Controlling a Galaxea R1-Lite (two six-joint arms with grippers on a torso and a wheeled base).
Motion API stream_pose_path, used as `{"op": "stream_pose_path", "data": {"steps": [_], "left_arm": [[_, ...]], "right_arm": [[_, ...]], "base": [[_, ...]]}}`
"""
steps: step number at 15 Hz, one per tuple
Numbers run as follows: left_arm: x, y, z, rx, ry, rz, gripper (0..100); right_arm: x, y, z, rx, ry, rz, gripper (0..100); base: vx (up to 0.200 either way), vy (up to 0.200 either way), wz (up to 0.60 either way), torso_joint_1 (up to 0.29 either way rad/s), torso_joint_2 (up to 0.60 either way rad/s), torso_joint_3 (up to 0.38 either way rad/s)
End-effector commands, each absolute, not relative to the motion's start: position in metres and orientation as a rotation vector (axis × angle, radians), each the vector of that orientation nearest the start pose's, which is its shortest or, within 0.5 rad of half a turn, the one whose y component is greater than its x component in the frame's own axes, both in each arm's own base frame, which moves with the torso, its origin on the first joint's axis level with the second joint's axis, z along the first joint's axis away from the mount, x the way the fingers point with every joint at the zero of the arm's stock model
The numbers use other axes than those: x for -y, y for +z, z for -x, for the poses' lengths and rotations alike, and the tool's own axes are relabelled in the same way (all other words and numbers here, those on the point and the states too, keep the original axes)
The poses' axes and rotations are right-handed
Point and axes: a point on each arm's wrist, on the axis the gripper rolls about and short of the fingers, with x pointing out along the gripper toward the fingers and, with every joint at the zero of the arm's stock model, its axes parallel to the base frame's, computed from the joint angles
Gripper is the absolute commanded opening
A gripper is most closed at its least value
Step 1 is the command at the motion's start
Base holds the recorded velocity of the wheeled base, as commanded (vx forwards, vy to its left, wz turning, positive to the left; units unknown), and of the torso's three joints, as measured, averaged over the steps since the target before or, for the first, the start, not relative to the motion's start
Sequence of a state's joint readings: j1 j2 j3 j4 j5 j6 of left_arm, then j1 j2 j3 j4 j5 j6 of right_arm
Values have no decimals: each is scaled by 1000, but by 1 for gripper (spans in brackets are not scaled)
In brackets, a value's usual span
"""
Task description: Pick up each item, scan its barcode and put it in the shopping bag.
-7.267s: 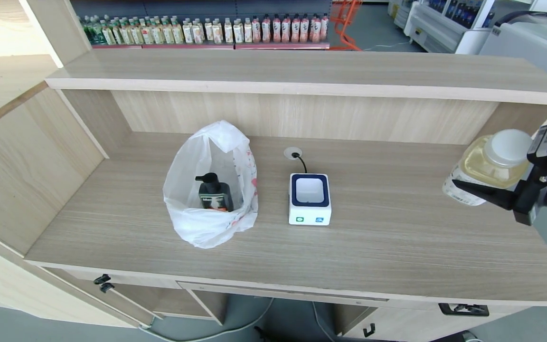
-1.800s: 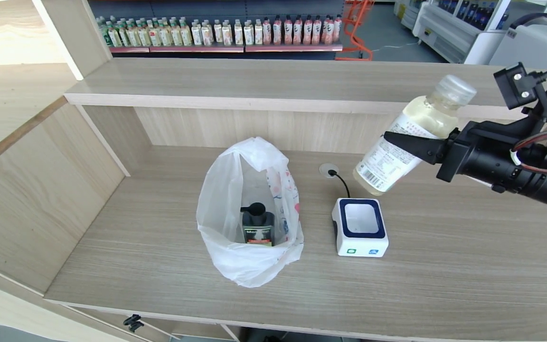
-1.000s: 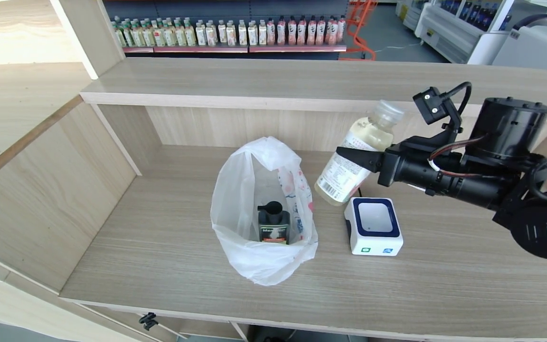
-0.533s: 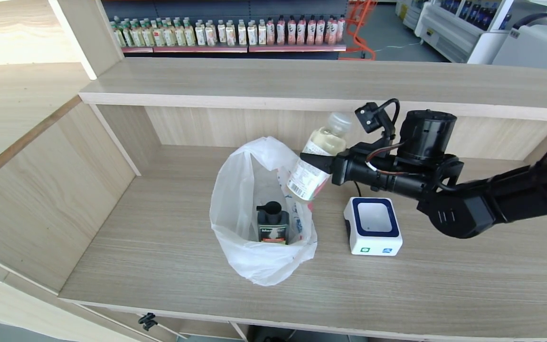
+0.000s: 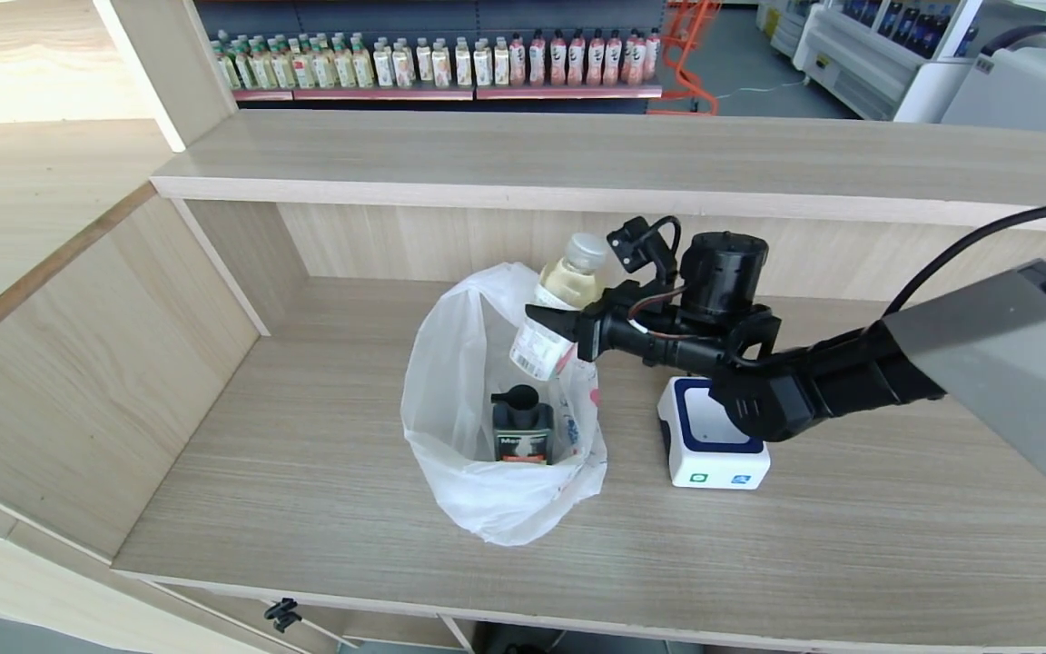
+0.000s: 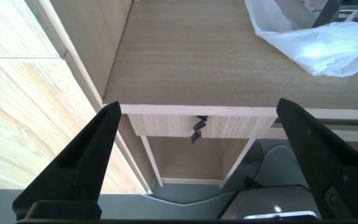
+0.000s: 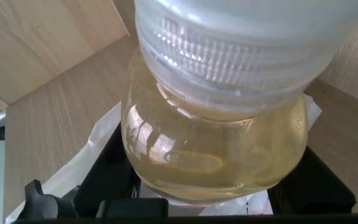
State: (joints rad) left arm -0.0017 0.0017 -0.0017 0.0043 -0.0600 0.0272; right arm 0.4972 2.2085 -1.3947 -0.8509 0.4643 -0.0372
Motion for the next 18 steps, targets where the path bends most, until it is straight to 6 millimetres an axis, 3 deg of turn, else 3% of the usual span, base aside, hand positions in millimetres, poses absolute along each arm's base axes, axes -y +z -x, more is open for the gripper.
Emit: {"op": "stream_pose_path", "data": {"steps": [1,5,13,14,16,18], "left_arm": [[1,75,23,-4,-61,-27,100],[1,75,23,-4,-61,-27,100],[1,75,23,-4,-61,-27,100],[1,75,23,-4,-61,-27,100],[1,75,23,-4,-61,-27,100],[1,75,23,-4,-61,-27,100]], "right_arm": [[-236,157,-405,56,972,36,0],[-245,146,-414,71,977,64,0],[-242,123,-419,83,966,198,0],[-242,123,-419,83,963,198,100],[-236,126,-417,90,953,183,100],[-222,150,-405,79,938,115,100]], "base": [[0,0,0,0,0,0],[0,0,0,0,0,0],[0,0,0,0,0,0],[0,0,0,0,0,0],[0,0,0,0,0,0],[0,0,0,0,0,0]]}}
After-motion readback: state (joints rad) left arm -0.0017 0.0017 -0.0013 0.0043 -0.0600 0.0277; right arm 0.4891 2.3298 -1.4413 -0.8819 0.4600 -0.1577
